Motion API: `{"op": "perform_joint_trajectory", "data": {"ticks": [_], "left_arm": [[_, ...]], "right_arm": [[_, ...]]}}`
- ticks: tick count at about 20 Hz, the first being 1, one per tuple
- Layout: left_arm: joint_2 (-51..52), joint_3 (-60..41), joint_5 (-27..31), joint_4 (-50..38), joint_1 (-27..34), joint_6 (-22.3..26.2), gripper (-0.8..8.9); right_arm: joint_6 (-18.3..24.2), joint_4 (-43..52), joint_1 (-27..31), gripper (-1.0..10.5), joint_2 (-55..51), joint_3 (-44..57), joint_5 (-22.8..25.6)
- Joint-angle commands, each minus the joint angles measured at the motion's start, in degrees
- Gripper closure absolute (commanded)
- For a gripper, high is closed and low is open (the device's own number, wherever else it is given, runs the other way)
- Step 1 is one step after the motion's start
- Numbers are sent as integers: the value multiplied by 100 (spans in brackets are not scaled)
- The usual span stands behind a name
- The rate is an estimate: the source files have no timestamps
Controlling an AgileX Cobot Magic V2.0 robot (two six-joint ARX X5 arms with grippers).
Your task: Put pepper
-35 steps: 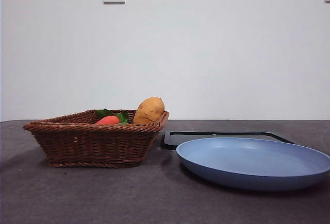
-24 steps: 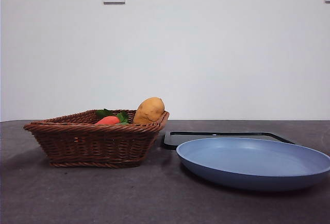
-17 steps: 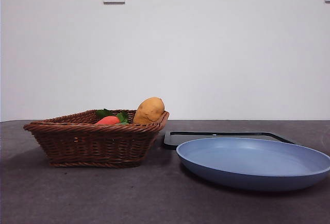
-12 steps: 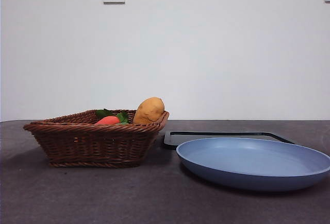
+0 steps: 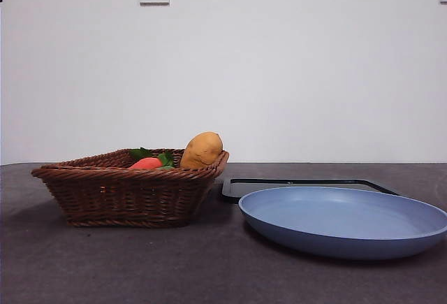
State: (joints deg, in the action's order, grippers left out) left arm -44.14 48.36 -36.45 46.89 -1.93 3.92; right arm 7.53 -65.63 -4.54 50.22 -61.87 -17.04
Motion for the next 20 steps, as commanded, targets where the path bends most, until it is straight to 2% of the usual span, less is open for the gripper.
{"op": "perform_joint_trajectory", "data": {"ticks": [1,2,3,5,6,12,20], "left_arm": [[-26,81,39,-55,-9,131,794],[-26,81,42,-66,-9,131,733],[-26,81,42,-72,-9,127,627],[-26,81,39,-79,-13,109,464],[-26,81,42,-79,-22,57,460],[-26,81,33,-79,-24,55,460],[-26,81,2,-144,-24,37,460]], "right_arm": [[103,46,-15,918,37,-85,68],[68,52,-15,884,37,-85,66],[9,63,-15,820,42,-85,63],[-168,61,-15,656,46,-85,61],[-175,57,-15,613,61,-85,50],[-195,98,-17,608,365,-85,50],[-214,872,-133,610,2157,-85,-105]]}}
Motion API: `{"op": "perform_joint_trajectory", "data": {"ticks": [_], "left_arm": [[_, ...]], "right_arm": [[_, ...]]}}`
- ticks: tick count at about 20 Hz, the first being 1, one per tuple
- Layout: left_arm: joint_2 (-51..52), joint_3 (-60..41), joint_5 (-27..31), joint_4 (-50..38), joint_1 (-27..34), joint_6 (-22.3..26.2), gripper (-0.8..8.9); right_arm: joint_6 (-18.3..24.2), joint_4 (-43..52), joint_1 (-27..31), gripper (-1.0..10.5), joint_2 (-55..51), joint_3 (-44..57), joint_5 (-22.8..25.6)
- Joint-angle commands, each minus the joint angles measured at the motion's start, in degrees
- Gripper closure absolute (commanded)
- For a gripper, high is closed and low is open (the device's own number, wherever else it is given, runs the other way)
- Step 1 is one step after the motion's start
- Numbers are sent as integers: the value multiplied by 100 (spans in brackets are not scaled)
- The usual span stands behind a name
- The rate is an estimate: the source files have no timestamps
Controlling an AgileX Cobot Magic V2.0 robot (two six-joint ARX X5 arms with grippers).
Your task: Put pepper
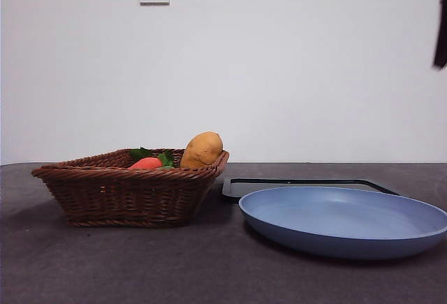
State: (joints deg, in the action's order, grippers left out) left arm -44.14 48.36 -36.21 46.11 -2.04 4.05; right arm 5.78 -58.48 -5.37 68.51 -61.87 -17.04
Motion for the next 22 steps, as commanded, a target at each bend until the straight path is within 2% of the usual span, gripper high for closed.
{"op": "perform_joint_trajectory", "data": {"ticks": [1,10,18,22], "left_arm": [[-26,81,-22,-68,-13,24,460],[-26,81,-17,-72,-13,24,460],[-26,81,-9,-109,-13,22,460],[-26,81,-9,-109,-13,22,460]], "right_arm": [[-37,269,-66,610,560,-85,-114],[76,1174,-83,638,2444,-85,-96],[122,1377,-201,691,3139,-83,-105],[116,1443,-358,835,3246,-83,-105]]}}
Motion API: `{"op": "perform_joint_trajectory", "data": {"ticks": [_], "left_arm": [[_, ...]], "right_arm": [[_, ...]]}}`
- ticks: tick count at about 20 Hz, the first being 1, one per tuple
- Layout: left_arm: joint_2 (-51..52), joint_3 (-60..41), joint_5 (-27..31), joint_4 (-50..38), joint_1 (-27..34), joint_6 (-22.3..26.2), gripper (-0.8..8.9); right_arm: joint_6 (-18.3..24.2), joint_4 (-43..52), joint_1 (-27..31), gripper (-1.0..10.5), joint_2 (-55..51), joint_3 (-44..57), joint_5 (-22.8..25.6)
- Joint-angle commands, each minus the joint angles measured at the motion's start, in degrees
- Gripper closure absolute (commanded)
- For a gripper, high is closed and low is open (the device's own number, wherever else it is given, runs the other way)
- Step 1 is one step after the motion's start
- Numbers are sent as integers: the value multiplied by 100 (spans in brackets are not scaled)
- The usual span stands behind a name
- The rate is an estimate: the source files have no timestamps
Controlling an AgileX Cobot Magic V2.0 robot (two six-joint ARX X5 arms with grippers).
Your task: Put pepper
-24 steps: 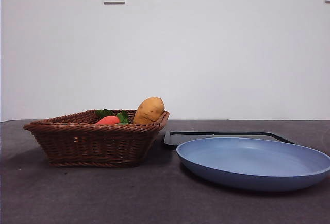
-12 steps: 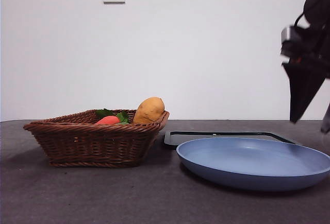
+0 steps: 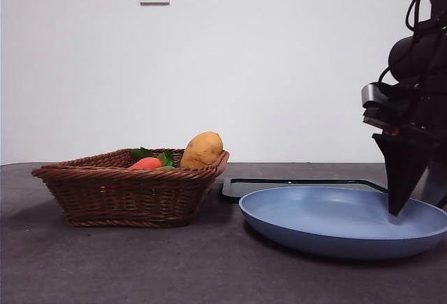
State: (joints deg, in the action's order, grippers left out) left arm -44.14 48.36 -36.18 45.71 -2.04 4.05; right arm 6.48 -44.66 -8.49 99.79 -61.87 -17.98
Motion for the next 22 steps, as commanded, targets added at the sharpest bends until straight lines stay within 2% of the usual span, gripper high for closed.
{"op": "perform_joint_trajectory", "data": {"ticks": [1,3,7,9,10,15,22], "left_arm": [[-26,81,-13,-70,-13,20,460],[-26,81,-11,-70,-13,15,460],[-33,83,20,-142,-63,-122,464],[-94,90,144,-284,-223,-247,464],[-168,114,297,-328,-341,-278,464],[-994,404,1106,-765,-1121,-448,464],[-3180,1421,2597,-1556,-2087,-557,465]], "right_arm": [[44,79,-68,882,118,-83,-11],[37,72,-70,943,118,-83,-9],[-164,28,-52,944,50,-85,-24],[-210,-66,-52,944,-164,-87,-216],[-286,-103,-50,944,-321,-87,-326],[-437,-588,-44,944,-1506,-87,-267],[-669,-968,234,944,-3228,-87,-267]]}}
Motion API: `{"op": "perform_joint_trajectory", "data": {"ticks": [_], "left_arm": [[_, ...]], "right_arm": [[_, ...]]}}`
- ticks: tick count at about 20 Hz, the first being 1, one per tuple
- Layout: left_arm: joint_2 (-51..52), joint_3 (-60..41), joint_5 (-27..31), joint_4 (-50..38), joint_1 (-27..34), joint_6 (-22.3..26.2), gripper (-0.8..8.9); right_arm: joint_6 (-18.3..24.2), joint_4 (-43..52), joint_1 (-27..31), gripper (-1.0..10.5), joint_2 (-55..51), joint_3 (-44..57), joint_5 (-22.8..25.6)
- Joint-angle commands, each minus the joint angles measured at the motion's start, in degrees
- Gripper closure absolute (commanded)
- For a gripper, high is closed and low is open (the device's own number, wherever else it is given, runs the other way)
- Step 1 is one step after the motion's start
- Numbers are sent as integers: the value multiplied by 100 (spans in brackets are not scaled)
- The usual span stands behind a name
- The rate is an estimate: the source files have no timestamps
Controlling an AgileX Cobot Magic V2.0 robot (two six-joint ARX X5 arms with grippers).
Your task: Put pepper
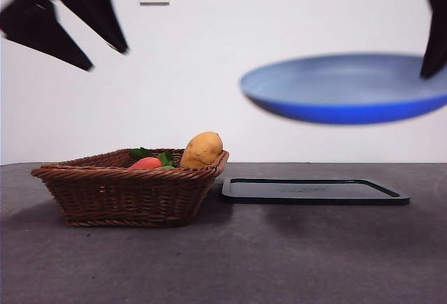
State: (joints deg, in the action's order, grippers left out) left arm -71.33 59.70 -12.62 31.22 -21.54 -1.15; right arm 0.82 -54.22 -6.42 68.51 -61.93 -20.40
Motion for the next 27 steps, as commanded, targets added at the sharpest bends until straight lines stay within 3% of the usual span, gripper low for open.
{"op": "perform_joint_trajectory", "data": {"ticks": [1,7,11,27], "left_arm": [[-782,481,407,-127,-212,-37,465],[-2605,1615,688,-188,-415,-35,465],[-3298,1873,966,-372,-442,-35,465],[-4170,1875,1115,-977,-439,-33,465]], "right_arm": [[-122,-57,46,944,-247,-81,-24],[-249,-114,46,943,-809,-81,-28],[-249,-129,46,943,-870,-81,-33],[-232,-114,46,943,-868,-81,-63]]}}
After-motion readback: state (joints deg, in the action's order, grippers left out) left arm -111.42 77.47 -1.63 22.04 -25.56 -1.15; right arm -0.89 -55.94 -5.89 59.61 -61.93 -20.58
